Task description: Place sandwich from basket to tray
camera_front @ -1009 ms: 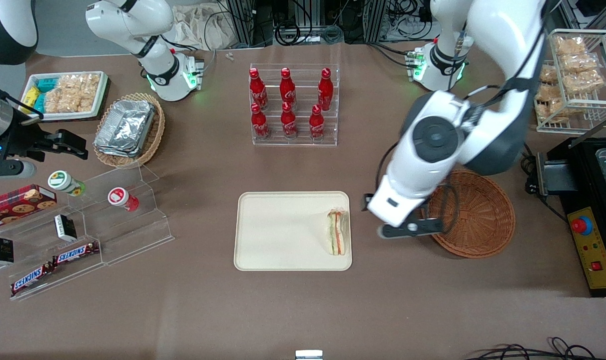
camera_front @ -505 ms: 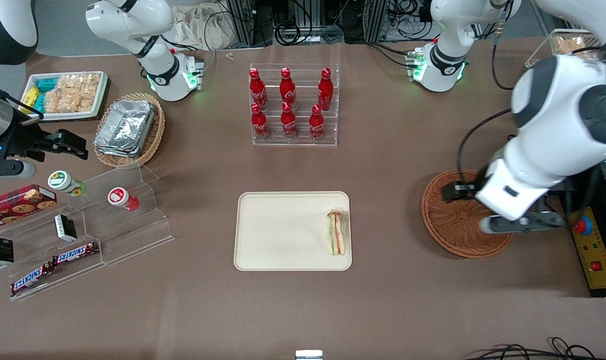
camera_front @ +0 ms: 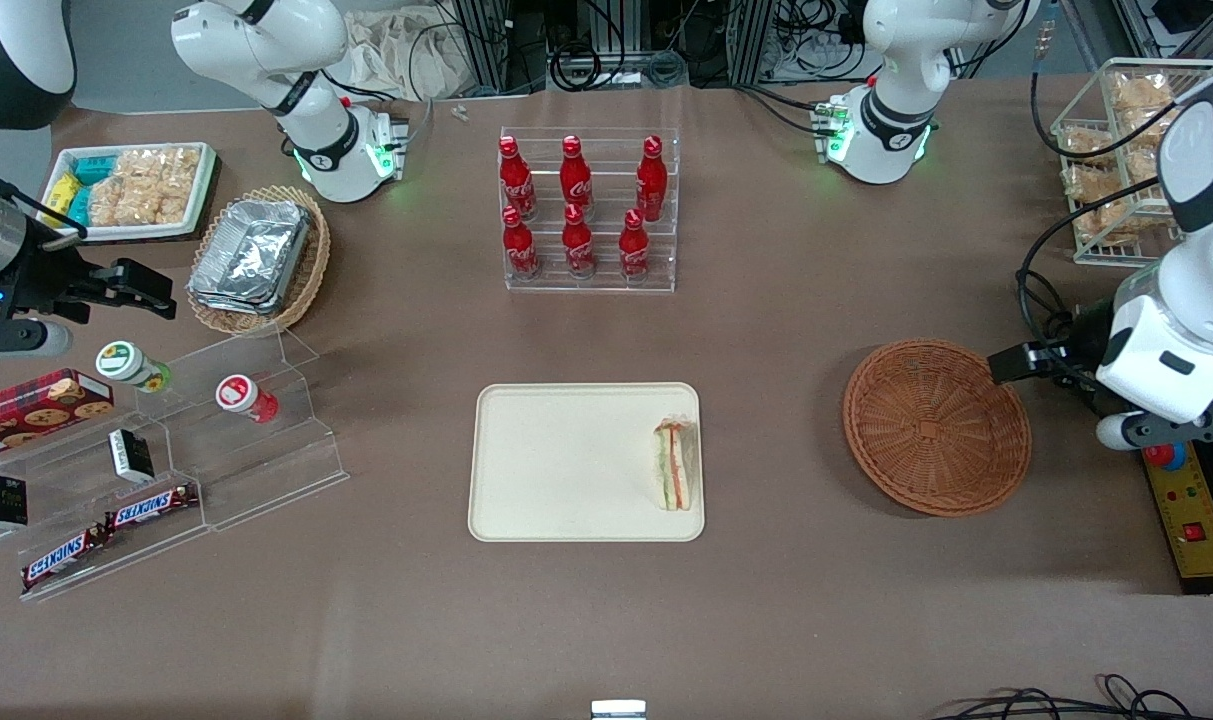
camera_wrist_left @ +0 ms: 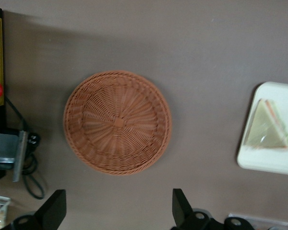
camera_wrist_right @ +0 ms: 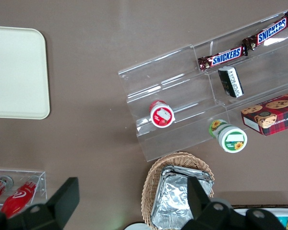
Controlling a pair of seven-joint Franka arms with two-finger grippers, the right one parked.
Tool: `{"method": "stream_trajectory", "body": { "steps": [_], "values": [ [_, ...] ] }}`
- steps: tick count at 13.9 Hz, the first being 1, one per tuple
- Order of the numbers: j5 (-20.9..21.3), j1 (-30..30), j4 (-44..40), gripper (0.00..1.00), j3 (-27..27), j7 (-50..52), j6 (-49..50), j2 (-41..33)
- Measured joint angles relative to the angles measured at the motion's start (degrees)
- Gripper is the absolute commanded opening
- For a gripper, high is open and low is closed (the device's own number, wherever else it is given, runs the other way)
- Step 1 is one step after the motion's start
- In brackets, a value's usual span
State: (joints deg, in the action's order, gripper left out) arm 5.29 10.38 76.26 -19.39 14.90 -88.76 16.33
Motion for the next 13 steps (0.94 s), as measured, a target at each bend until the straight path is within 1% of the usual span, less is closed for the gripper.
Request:
{"method": "stream_trajectory", "body": {
  "steps": [2, 6, 7, 10, 11, 13],
  "values": [
    [0.02, 1.42, 0.01, 1.0, 0.03, -3.64, 0.97, 0.0],
    [0.16, 2.41, 0.04, 1.0, 0.65, -5.14, 1.22, -0.01],
    [0.16, 1.67, 0.05, 1.0, 2.02, -5.64, 1.44, -0.04],
    [-0.37, -3.23, 0.07, 1.0, 9.41, -9.16, 2.57, -0.78],
    [-0.68, -4.17, 0.14, 1.0, 10.83, -9.78, 3.04, -1.32],
    [-0.85, -5.27, 1.31, 1.0, 12.04, -10.06, 3.26, -2.81]
  ]
}}
